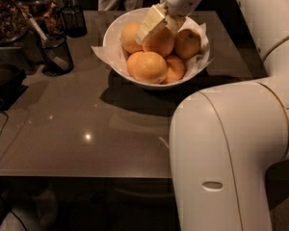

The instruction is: Pick orange from white bowl

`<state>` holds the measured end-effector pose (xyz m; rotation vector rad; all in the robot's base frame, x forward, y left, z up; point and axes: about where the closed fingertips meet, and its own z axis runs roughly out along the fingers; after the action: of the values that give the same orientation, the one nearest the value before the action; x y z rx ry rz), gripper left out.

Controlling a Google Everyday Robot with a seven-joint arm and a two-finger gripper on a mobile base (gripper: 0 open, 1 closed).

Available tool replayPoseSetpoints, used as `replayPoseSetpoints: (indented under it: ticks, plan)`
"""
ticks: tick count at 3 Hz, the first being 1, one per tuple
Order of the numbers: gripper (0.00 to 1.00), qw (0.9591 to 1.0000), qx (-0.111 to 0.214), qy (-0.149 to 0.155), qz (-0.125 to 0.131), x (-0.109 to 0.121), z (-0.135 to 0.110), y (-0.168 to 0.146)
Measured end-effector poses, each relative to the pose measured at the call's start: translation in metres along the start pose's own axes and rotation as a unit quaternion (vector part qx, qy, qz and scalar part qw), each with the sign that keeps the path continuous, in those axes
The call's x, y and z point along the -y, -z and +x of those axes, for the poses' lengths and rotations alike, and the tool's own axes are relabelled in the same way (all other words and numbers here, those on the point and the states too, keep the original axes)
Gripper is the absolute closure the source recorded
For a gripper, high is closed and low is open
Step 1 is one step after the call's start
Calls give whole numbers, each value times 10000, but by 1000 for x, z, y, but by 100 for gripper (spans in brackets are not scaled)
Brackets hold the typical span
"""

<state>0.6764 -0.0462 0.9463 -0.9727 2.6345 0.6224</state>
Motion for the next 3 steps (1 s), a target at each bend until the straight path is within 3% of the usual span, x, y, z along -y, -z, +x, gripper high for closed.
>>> replayPoseSetpoints:
  ticks: [1,3]
  plan:
    - [36,9998,-42,-22,-188,-3,-2,-12]
    - [77,9998,-41,-23,-187,-4,-2,-10]
